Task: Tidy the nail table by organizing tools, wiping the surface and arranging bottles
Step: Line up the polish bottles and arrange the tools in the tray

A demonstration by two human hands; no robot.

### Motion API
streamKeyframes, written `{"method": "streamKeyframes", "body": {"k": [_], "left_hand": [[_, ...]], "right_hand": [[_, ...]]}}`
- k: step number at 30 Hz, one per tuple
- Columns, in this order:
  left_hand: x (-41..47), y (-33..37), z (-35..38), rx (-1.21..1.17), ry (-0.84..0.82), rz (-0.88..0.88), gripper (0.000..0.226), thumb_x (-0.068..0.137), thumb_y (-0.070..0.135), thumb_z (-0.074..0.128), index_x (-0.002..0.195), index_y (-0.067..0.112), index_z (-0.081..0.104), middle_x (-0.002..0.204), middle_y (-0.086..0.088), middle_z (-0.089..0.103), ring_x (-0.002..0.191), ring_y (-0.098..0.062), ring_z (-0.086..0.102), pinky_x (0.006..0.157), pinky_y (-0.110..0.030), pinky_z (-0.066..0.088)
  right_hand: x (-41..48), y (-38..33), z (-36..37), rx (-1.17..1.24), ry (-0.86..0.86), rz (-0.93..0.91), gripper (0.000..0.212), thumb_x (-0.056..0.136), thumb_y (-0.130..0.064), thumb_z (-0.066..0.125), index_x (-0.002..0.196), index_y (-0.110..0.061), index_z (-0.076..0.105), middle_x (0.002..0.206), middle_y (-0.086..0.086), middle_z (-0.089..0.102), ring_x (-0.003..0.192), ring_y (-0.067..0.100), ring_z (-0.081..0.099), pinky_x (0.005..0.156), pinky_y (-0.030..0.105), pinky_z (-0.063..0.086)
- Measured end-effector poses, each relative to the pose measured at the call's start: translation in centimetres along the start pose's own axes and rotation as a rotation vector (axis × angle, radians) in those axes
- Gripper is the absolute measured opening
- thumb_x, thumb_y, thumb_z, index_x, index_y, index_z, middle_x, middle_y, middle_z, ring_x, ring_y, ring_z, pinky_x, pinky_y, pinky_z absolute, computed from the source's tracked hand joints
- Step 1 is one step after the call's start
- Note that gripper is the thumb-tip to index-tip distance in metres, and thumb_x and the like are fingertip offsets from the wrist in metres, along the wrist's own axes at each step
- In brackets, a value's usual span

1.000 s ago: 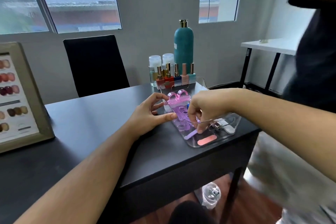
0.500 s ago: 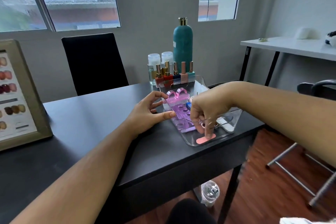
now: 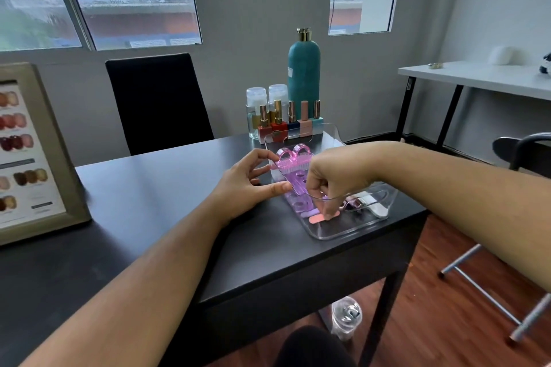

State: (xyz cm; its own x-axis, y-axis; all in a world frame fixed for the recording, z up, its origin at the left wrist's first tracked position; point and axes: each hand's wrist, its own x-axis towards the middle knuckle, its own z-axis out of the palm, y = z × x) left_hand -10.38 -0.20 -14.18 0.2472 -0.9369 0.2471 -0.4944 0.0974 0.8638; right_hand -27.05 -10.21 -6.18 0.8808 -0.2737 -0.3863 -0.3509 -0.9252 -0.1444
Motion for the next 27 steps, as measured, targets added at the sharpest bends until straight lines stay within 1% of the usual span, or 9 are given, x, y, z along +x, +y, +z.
{"method": "streamKeyframes", "body": {"k": [4,7,9,12,16,19,20,23,27], "left_hand": [[0.02,0.01,0.02,0.002,0.002,-0.009,0.065,0.047,0.064,0.075,0.104,0.04,0.053,0.131,0.011,0.05,0.129,-0.017,0.046,0.109,-0.044,0.037],[0.05,-0.01,0.03,0.007,0.004,-0.01,0.064,0.05,0.06,0.076,0.106,0.038,0.053,0.131,0.012,0.05,0.13,-0.018,0.046,0.109,-0.043,0.037],[0.07,0.04,0.0,0.008,0.005,-0.012,0.064,0.05,0.06,0.076,0.106,0.038,0.053,0.131,0.011,0.05,0.129,-0.018,0.046,0.109,-0.043,0.038],[0.0,0.19,-0.01,0.003,0.001,-0.012,0.061,0.051,0.059,0.076,0.105,0.039,0.053,0.134,0.008,0.051,0.129,-0.018,0.046,0.109,-0.045,0.037],[-0.06,0.23,0.01,0.005,0.006,-0.021,0.065,0.05,0.06,0.075,0.106,0.037,0.053,0.135,0.008,0.05,0.129,-0.018,0.046,0.109,-0.045,0.037],[-0.04,0.24,-0.01,0.004,0.003,-0.021,0.064,0.049,0.061,0.075,0.105,0.037,0.054,0.131,0.011,0.051,0.128,-0.016,0.047,0.109,-0.044,0.037],[-0.03,0.25,0.0,0.004,0.002,-0.021,0.065,0.049,0.061,0.075,0.105,0.038,0.054,0.13,0.012,0.052,0.128,-0.016,0.047,0.109,-0.044,0.037],[-0.03,0.29,0.02,0.005,0.006,-0.022,0.065,0.048,0.062,0.075,0.104,0.038,0.053,0.13,0.011,0.051,0.129,-0.018,0.047,0.109,-0.045,0.037],[-0.03,0.3,0.03,0.008,0.001,-0.033,0.064,0.05,0.058,0.075,0.106,0.037,0.053,0.129,0.013,0.05,0.13,-0.019,0.045,0.109,-0.043,0.037]], "right_hand": [[-0.12,0.02,0.07,-0.003,0.011,-0.015,0.013,0.074,-0.022,0.079,0.069,-0.025,0.068,0.044,-0.028,0.054,0.045,-0.014,0.048,0.052,0.018,0.033],[-0.29,0.09,0.01,0.006,0.04,-0.031,0.012,0.072,-0.026,0.081,0.071,-0.025,0.069,0.044,-0.025,0.053,0.045,-0.008,0.047,0.051,0.019,0.033],[-0.49,0.3,-0.22,-0.012,0.075,-0.016,0.014,0.069,-0.031,0.083,0.071,-0.025,0.07,0.044,-0.025,0.052,0.045,-0.007,0.046,0.051,0.02,0.034],[-0.65,0.64,-0.37,-0.065,0.096,0.022,0.021,0.065,-0.036,0.084,0.077,-0.023,0.072,0.044,-0.03,0.052,0.046,-0.011,0.047,0.05,0.02,0.035],[-0.39,0.73,0.02,-0.074,0.09,0.028,0.019,0.066,-0.031,0.084,0.078,-0.023,0.072,0.04,-0.021,0.051,0.043,-0.008,0.046,0.051,0.021,0.036],[-0.29,0.55,0.08,-0.07,0.075,0.02,0.017,0.068,-0.029,0.083,0.072,-0.026,0.067,0.041,-0.026,0.051,0.043,-0.008,0.045,0.051,0.021,0.035],[-0.28,0.53,0.06,-0.065,0.074,0.019,0.018,0.068,-0.029,0.083,0.069,-0.027,0.065,0.042,-0.025,0.051,0.043,-0.008,0.045,0.051,0.02,0.035],[-0.12,0.52,0.08,-0.047,0.087,0.021,0.022,0.068,-0.028,0.084,0.064,-0.03,0.062,0.045,-0.011,0.05,0.044,-0.001,0.045,0.051,0.02,0.036],[-0.4,0.58,0.09,-0.034,0.099,0.02,0.02,0.068,-0.032,0.083,0.066,-0.031,0.063,0.05,-0.009,0.048,0.048,0.004,0.043,0.052,0.02,0.036]]}}
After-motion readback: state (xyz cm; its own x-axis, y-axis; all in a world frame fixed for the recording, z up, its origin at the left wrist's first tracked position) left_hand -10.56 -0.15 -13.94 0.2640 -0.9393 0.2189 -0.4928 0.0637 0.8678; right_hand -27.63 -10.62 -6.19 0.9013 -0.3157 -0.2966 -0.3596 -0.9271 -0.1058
